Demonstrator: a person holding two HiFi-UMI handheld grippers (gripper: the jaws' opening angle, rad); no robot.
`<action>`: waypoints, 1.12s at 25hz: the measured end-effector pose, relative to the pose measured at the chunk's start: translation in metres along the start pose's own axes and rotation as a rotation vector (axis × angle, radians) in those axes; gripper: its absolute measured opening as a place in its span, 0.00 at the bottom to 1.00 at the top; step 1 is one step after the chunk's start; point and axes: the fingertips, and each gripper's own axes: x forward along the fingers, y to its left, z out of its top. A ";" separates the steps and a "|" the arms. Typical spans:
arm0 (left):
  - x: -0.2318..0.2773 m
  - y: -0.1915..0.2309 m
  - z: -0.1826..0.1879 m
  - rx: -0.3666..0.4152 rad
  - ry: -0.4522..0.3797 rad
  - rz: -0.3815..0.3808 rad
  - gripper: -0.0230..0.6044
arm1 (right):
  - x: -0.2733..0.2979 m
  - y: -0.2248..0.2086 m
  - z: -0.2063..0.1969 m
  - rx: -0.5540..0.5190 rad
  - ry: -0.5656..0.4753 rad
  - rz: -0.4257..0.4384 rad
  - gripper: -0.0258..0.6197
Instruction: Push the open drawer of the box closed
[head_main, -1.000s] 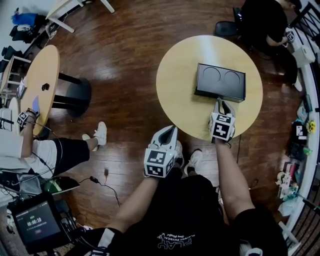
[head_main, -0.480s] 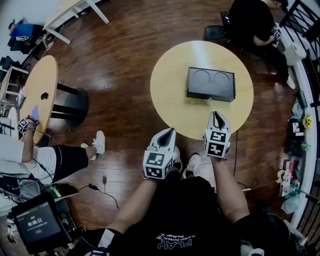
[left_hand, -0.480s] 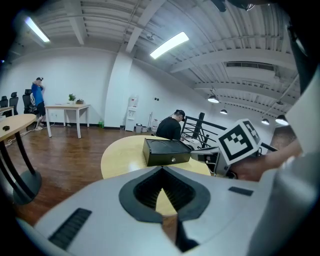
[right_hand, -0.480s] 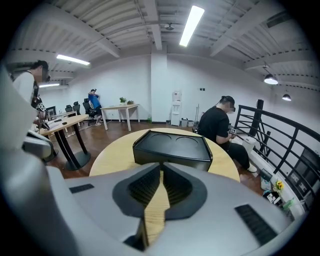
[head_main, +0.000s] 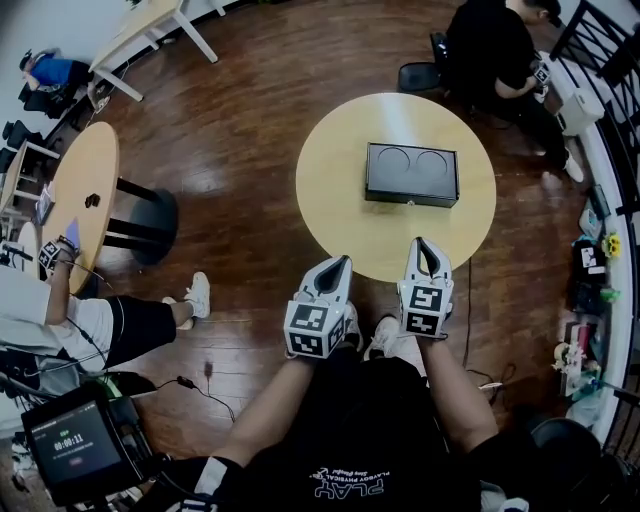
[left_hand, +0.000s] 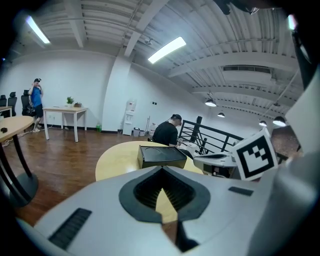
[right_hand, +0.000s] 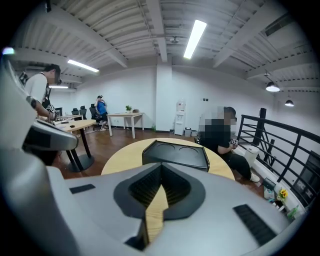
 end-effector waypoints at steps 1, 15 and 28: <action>0.002 -0.004 0.003 0.008 -0.001 -0.002 0.03 | -0.002 0.000 -0.002 -0.003 0.004 0.011 0.05; -0.024 -0.058 0.008 0.062 -0.038 0.049 0.03 | -0.075 -0.027 -0.026 0.034 -0.013 0.058 0.05; -0.048 -0.101 0.029 0.102 -0.109 -0.034 0.03 | -0.122 -0.029 -0.005 0.036 -0.063 0.061 0.05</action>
